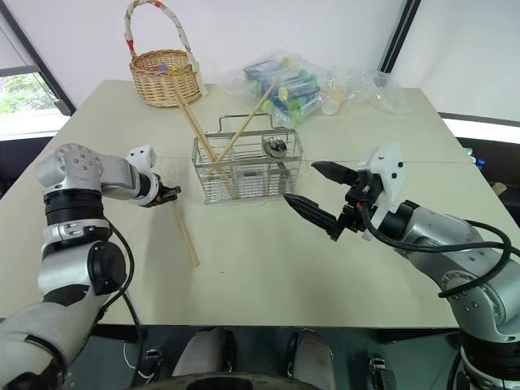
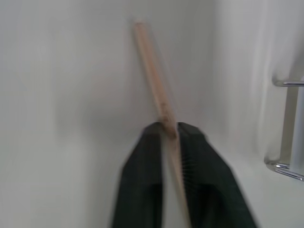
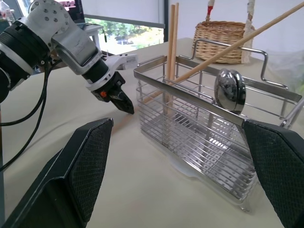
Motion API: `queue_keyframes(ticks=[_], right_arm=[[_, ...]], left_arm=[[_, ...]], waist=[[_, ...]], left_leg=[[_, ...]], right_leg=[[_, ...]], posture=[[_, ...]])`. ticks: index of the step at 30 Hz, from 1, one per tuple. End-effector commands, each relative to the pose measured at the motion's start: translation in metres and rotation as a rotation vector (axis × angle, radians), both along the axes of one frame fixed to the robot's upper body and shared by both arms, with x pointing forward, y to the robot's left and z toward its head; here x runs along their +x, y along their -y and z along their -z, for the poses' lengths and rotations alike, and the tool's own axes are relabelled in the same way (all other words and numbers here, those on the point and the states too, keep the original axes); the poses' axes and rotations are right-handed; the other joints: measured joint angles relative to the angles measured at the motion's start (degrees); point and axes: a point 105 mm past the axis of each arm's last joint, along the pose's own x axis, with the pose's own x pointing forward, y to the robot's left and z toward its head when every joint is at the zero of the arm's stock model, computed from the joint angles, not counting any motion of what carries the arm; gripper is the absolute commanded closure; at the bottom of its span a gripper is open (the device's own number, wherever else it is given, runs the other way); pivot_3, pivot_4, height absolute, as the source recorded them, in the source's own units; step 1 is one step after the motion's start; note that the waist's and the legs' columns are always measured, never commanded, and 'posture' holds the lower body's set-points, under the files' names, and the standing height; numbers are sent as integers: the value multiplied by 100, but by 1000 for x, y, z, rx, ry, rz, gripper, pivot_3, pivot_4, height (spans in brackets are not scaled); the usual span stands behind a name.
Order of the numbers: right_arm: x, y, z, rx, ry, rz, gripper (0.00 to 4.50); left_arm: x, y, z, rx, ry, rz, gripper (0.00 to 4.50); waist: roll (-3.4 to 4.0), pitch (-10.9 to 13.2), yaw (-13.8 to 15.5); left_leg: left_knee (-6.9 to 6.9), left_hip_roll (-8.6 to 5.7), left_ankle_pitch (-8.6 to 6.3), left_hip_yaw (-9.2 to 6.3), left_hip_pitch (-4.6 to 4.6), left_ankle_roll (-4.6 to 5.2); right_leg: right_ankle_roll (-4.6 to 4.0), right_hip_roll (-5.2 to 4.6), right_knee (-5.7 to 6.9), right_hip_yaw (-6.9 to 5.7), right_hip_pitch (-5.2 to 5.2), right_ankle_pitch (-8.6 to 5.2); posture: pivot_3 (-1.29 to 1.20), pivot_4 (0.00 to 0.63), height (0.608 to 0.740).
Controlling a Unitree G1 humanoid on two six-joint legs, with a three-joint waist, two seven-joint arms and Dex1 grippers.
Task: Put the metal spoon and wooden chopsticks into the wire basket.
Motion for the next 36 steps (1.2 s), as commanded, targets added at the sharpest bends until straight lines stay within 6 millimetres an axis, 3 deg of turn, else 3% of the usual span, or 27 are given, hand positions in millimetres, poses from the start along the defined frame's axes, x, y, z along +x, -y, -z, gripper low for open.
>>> queue_keyframes(ticks=[1, 6, 10, 13, 16, 18, 21, 23, 25, 27, 30, 36], right_arm=[[-6, 0, -11, -3, 53, -3, 0], [-5, 1, -12, -6, 53, 0, 0], [-3, 3, -11, -8, 45, 1, 0], [-2, 4, -13, -11, 43, 1, 0], [-1, 4, -16, -17, 39, -3, 0], [-1, 4, -16, -19, 34, -5, 0], [-1, 3, -16, -21, 28, -8, 0], [-1, 3, -16, -20, 25, -9, 0], [-1, 2, -16, -20, 24, -10, 0], [-2, 2, -16, -21, 22, -9, 0], [-3, 3, -15, -26, 19, 2, 0], [-4, 7, -16, -21, 22, 29, 0]], left_arm=[[6, -4, -9, -2, 39, -30, 4490], [9, -14, -12, 22, 69, -67, 4490], [29, -34, -45, 98, 295, -117, 4490], [44, -45, -86, 83, 544, -165, 4490], [51, -56, -159, 11, 937, -230, 4490], [46, -57, -196, -62, 1135, -253, 4490], [31, -44, -245, -254, 1363, -222, 4490], [25, -34, -260, -316, 1425, -179, 4490], [14, -11, -279, -396, 1489, -78, 4490], [6, 11, -289, -417, 1526, 27, 4490], [-1, 38, -289, -394, 1534, 167, 4490], [0, 77, -260, -263, 1493, 365, 4490]], waist=[[0, 0, -3], [0, 0, -10], [-8, 8, -17], [-8, 8, -12], [-12, 11, -3], [-19, 13, 0], [-18, 12, 2], [-16, 10, 0], [-12, 9, -6], [-14, 10, -7], [-14, 11, -13], [3, 4, -12]], left_leg=[[-2, 0, 1, 0, 1, -2], [-3, 4, -3, -3, 2, 6], [-3, 5, -5, -2, 0, 8], [-5, 8, 5, -1, -2, -11], [-3, 8, 7, 3, -6, -15], [-2, 7, 6, 3, -10, -14], [-2, 5, 4, 6, -11, -9], [0, 2, 2, 7, -8, -5], [0, 2, -3, 8, -2, 4], [1, 3, -8, 4, -2, 16], [1, 4, -9, 1, -1, 18], [1, 3, -8, 8, 2, 16]], right_leg=[[0, 0, 0, 0, 0, 0], [-1, 2, 4, 0, -2, 0], [-1, 2, 3, 0, -6, 0], [-3, 2, 3, 1, -9, 1], [-3, -2, -1, 1, -10, 1], [-3, -4, -6, 1, -9, 1], [-3, -5, -8, 1, -6, 1], [-2, -7, -8, 0, -1, 1], [-2, -5, -8, 0, 4, 1], [-2, -1, -5, 0, 3, 1], [-2, 7, 0, 0, 2, 1], [-2, 11, -1, -1, 4, 1]], posture=[[0, 150, 627], [0, 150, 627], [0, 150, 627], [0, 150, 627], [0, 150, 627], [0, 150, 627], [0, 150, 627], [0, 150, 627], [0, 150, 627], [0, 150, 627], [0, 150, 627], [0, 150, 627]])
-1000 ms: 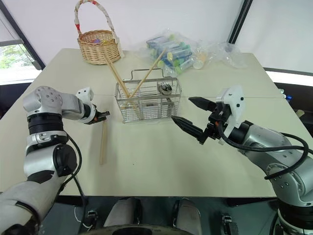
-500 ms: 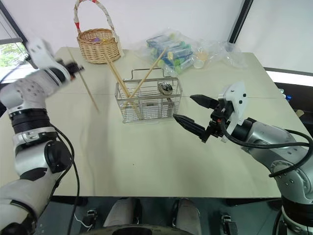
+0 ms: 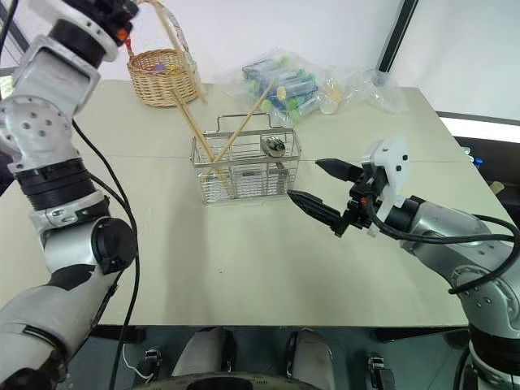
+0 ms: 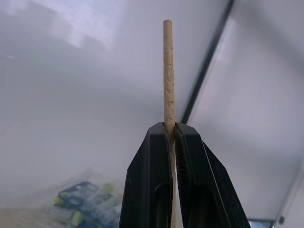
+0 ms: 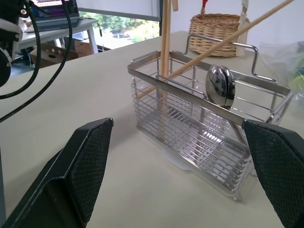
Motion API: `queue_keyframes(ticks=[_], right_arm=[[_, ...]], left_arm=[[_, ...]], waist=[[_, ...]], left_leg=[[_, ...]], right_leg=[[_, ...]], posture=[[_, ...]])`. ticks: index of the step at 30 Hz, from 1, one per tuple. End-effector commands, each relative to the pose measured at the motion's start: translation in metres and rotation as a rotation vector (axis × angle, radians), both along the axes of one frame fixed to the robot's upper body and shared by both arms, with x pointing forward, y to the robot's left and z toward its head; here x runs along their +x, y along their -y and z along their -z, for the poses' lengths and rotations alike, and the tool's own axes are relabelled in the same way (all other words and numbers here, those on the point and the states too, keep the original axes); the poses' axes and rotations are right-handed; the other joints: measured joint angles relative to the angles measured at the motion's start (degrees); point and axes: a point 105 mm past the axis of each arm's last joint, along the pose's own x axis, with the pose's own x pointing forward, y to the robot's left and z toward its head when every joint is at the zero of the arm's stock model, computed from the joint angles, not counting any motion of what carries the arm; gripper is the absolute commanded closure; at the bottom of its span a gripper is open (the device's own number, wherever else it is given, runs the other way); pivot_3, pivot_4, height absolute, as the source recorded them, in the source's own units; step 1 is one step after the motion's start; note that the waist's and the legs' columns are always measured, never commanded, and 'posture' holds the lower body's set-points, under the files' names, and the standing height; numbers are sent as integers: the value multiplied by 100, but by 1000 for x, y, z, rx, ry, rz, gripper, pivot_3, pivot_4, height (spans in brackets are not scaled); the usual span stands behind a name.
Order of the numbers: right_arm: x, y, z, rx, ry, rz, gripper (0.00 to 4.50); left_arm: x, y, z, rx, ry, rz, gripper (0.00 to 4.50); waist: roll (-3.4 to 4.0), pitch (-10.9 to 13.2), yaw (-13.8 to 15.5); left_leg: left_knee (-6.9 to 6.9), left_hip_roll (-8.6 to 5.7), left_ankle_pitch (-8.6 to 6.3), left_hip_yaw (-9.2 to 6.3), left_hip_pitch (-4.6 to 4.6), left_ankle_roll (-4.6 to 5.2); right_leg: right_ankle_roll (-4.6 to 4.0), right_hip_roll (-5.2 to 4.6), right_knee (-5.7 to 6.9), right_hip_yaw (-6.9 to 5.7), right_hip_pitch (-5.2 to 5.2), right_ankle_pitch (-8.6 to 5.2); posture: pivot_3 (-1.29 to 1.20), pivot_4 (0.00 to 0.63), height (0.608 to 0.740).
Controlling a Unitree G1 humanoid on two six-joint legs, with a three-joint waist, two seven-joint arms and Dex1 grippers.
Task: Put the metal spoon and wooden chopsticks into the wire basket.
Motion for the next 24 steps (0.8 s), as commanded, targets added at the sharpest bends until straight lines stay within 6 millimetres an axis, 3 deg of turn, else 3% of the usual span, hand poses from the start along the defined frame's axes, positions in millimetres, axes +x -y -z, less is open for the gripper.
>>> queue_keyframes(ticks=[1, 4, 8, 17, 18, 24], right_arm=[[-5, 2, -13, -3, 57, 12, 0], [-5, 4, -13, -3, 59, 29, 0], [-6, 5, -13, 2, 59, 39, 0], [-5, 5, -14, 13, 56, 55, 0], [-5, 5, -14, 15, 56, 56, 0], [-4, 5, -14, 22, 54, 57, 0]], left_arm=[[-1, 23, 22, 177, 18, 1, 4490], [2, 39, 49, 272, -9, 13, 4490], [2, 47, 62, 239, -33, 40, 4490], [6, 50, 68, 206, -39, 22, 4490], [6, 50, 68, 208, -38, 24, 3740], [2, 51, 67, 222, -17, 32, 729]], waist=[[1, 1, 0], [0, 2, 2], [-7, 8, 2], [-5, 7, 4], [-5, 7, 6], [-4, 7, 5]], left_leg=[[-1, 0, 0, 0, -1, 1], [-1, 0, 0, 0, 0, 1], [2, 0, -2, -3, -5, 6], [-1, 0, -4, -2, -4, 9], [-1, 0, -5, -3, -3, 11], [-1, 0, -7, -2, -4, 15]], right_leg=[[0, 0, -1, 0, -2, 0], [0, 2, 0, -1, -1, 0], [0, 2, -2, -2, -4, 0], [0, 2, -3, -2, -3, 0], [-1, 2, -4, -2, -2, 0], [0, 2, -5, -2, -2, 0]], posture=[[0, 150, 627], [0, 150, 627], [0, 150, 627], [0, 150, 627], [0, 150, 627], [0, 150, 627]])
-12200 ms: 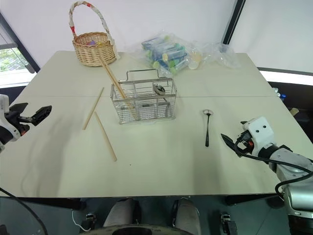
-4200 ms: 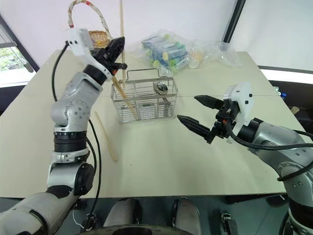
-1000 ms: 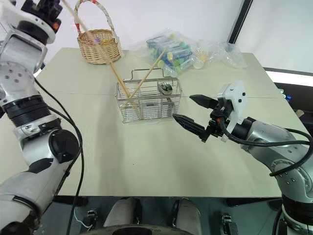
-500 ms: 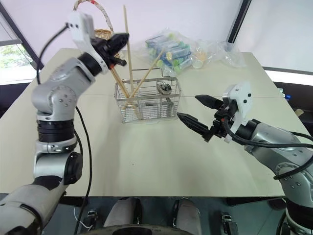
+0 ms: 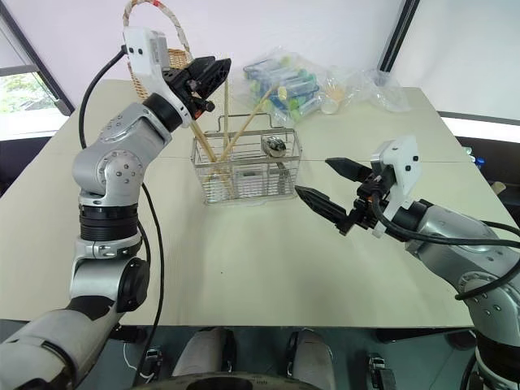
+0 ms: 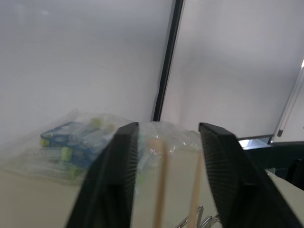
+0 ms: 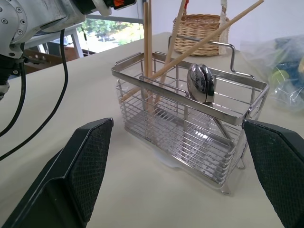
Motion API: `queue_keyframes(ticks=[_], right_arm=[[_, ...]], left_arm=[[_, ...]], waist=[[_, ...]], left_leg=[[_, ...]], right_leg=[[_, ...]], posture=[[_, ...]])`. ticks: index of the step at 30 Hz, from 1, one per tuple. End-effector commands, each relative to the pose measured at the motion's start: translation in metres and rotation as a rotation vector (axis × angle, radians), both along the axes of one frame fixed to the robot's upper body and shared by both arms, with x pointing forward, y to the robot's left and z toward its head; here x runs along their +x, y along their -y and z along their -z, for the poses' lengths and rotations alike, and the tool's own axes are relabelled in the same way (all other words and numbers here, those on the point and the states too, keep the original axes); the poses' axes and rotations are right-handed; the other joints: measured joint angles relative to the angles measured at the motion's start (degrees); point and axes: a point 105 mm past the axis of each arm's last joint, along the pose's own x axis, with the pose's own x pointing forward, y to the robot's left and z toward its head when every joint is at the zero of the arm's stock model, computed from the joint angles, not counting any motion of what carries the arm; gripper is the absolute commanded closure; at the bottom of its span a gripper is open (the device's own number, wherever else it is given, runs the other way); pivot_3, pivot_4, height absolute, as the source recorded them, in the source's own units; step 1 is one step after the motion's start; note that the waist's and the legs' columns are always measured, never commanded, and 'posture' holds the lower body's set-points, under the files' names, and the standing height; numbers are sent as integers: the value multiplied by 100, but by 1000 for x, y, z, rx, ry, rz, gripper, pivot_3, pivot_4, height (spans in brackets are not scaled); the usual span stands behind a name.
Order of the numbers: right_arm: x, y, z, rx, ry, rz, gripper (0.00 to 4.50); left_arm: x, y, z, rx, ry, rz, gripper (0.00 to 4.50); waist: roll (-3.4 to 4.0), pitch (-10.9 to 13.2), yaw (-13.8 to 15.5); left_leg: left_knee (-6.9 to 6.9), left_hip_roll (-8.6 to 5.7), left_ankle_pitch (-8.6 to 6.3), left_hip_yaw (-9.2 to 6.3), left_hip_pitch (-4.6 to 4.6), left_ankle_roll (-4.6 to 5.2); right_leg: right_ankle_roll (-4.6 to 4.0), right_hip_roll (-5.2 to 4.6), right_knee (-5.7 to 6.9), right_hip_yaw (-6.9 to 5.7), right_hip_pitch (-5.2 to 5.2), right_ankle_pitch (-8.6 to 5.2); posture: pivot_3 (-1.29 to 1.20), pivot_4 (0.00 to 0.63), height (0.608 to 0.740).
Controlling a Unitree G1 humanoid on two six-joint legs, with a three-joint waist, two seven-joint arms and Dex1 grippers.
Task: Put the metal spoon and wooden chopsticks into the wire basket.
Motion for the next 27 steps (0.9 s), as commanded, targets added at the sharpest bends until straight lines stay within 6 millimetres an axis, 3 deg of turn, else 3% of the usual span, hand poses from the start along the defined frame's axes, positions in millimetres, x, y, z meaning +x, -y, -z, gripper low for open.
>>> queue_keyframes(ticks=[1, 5, 12, 15, 21, 27], right_arm=[[-3, -1, -11, 3, 54, -7, 0], [-1, 3, -11, -13, 60, -2, 0], [10, 29, -14, -121, 90, 24, 0], [20, 45, -13, -188, 94, 31, 0], [35, 61, -1, -293, 83, 0, 0], [45, 49, 1, -319, 118, -78, 0]], left_arm=[[-10, -2, -15, 7, 83, 3, 230], [-12, -17, -21, 79, 149, -33, 65], [-21, -82, -25, 435, 205, -74, 65], [-43, -113, -24, 590, 161, 10, 65], [-81, -139, -14, 745, 101, 111, 65], [-96, -152, 0, 796, 43, 80, 65]], waist=[[0, 0, -1], [2, 1, -10], [22, 8, -11], [33, 19, -13], [60, 45, -10], [72, 62, -22]], left_leg=[[0, 0, 0, 0, 0, 0], [-1, 0, 0, 0, 0, 0], [-6, 2, -1, 3, 3, 1], [-3, 2, -2, 4, 2, 3], [-4, 1, -10, 9, 6, 14], [-3, 4, -10, 6, 7, 14]], right_leg=[[0, 0, 0, 0, 0, 0], [0, 1, 1, 0, -1, 0], [-3, 6, 2, -1, -8, -2], [-7, 3, -3, -1, -11, -5], [-12, -2, -14, -1, -22, -14], [-1, -4, -13, 0, -25, -21]], posture=[[0, 150, 627], [0, 150, 627], [0, 150, 627], [0, 150, 627], [0, 150, 627], [0, 150, 627]])
